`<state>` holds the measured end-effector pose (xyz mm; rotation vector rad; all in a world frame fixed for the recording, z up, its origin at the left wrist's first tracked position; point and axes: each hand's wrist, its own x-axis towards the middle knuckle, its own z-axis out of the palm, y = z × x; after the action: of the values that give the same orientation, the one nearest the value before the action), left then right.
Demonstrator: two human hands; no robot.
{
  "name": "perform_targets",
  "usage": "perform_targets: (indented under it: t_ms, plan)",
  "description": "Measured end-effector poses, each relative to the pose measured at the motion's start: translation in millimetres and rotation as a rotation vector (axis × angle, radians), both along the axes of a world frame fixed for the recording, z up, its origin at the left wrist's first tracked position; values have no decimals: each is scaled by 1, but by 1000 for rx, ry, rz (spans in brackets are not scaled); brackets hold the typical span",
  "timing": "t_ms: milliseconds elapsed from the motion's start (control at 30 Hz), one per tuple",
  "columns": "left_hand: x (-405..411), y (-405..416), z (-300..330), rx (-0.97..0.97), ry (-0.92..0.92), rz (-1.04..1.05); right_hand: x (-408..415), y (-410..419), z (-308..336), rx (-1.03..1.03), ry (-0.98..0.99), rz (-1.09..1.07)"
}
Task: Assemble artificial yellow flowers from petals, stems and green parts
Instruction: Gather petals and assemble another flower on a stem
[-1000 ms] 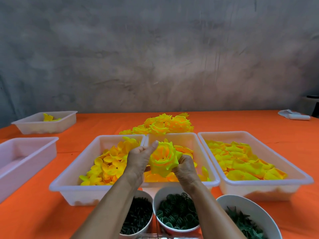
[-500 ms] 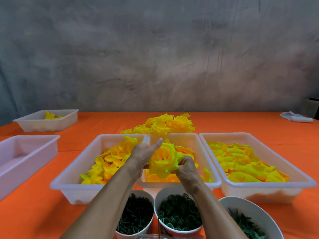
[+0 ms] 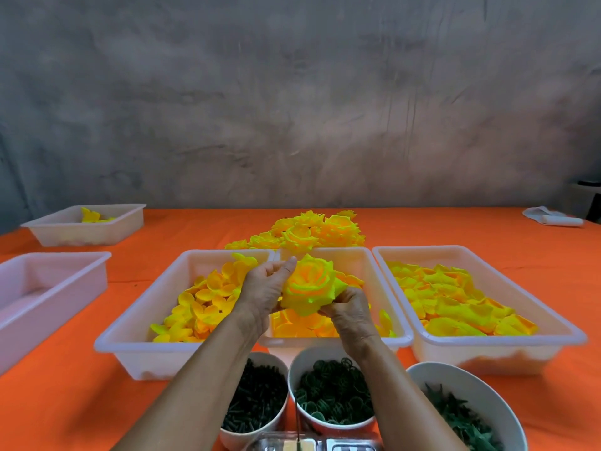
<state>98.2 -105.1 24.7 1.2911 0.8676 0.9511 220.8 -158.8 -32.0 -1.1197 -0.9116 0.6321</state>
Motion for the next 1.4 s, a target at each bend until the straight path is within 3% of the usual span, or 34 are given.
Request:
perform_targets:
  t_ms: [167, 367, 633, 767, 1033, 1400]
  plan:
    - [-8, -8, -2, -146, 55, -25, -2, -5, 4, 91, -12, 28]
    - [-9, -9, 0, -210, -63, -18, -2, -3, 3, 106, 64, 2]
    - [-10, -8, -6, 195, 43, 148, -3, -5, 4, 94, 28, 20]
    - [-8, -12, -4, -82, -119, 136, -1, -4, 4, 84, 102, -13]
    - [-6, -20, -1, -347, -106, -65, -1, -2, 3, 86, 127, -26]
    - [-7, -13, -7, -92, -33, 194, -2, -3, 2, 101, 121, 40]
